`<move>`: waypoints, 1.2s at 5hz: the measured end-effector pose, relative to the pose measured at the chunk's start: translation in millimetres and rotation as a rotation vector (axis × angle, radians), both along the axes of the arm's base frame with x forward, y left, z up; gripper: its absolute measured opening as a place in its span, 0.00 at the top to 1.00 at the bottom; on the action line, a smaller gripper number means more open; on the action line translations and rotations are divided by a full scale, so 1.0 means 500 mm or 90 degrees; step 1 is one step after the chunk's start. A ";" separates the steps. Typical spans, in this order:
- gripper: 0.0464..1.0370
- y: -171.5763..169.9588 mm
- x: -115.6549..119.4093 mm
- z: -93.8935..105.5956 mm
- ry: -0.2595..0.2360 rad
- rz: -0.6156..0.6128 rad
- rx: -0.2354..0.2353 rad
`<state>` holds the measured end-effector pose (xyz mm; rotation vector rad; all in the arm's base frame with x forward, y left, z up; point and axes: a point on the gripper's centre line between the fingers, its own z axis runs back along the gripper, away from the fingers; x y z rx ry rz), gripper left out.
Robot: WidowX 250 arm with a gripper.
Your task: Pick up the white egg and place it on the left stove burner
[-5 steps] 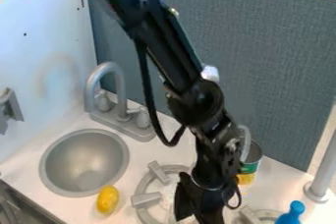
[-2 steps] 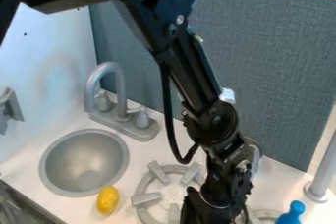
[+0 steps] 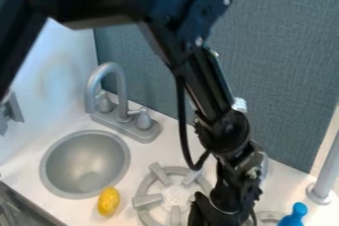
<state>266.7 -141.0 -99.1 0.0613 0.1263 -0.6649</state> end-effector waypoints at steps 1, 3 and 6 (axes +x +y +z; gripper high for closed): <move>0.24 -0.002 0.005 -0.010 0.007 0.002 0.005; 0.38 0.006 -0.011 -0.008 0.012 0.008 0.009; 0.38 0.086 0.040 0.105 -0.074 0.089 -0.051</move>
